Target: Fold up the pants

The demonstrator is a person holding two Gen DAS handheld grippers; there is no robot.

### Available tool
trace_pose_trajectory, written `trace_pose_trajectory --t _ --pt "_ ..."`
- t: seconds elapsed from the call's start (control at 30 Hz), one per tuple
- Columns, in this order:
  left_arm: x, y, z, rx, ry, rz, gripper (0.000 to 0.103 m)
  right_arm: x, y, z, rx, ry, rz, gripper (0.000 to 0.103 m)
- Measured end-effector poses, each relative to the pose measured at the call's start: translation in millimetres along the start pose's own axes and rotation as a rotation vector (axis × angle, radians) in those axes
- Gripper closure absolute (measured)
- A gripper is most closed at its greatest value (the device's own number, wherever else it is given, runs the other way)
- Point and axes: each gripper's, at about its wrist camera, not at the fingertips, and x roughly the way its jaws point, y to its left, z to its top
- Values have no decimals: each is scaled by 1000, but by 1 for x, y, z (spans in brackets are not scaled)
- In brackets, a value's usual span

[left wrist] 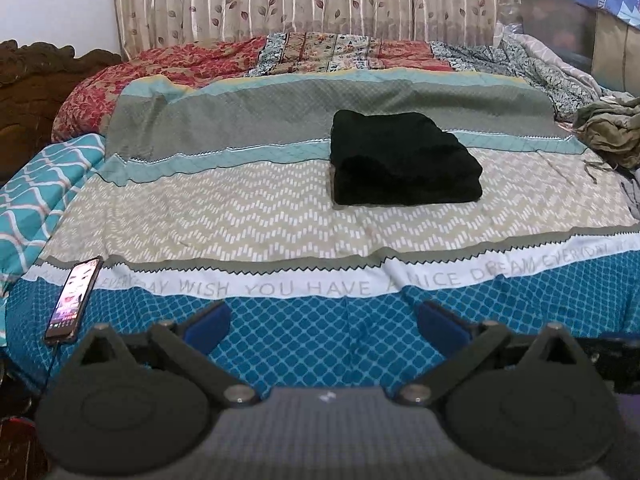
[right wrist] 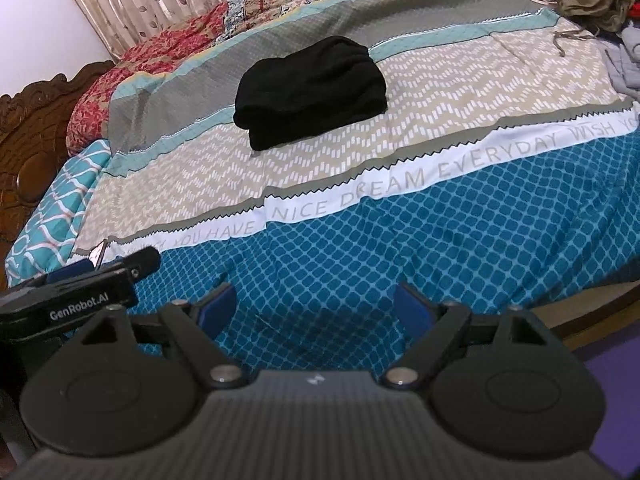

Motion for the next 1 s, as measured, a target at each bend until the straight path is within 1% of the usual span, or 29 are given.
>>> trace_pose_trajectory --t 0.1,0.17,0.27,0.37,0.4,0.5,0.73,1.0 --pt "3 -1 1 6 17 25 0 2 2 0 7 -6 -4 14" --pt "7 -1 0 7 35 27 0 4 2 -1 8 -6 -2 14" --pt "14 1 -1 -5 69 5 0 8 4 -1 -3 -10 -14 12" --pt "21 1 -1 -20 107 -34 0 10 7 -2 -21 -22 -34 9" --pt "22 1 -1 -25 108 -44 0 10 7 -2 -26 -27 -31 7" --pt "27 -1 -1 -18 120 -50 0 13 5 -1 -19 -26 -25 6" --pt "42 -6 -2 17 157 -25 0 25 3 2 -4 -8 -22 6" --pt "57 0 0 0 179 29 0 38 -4 10 7 26 -6 6"
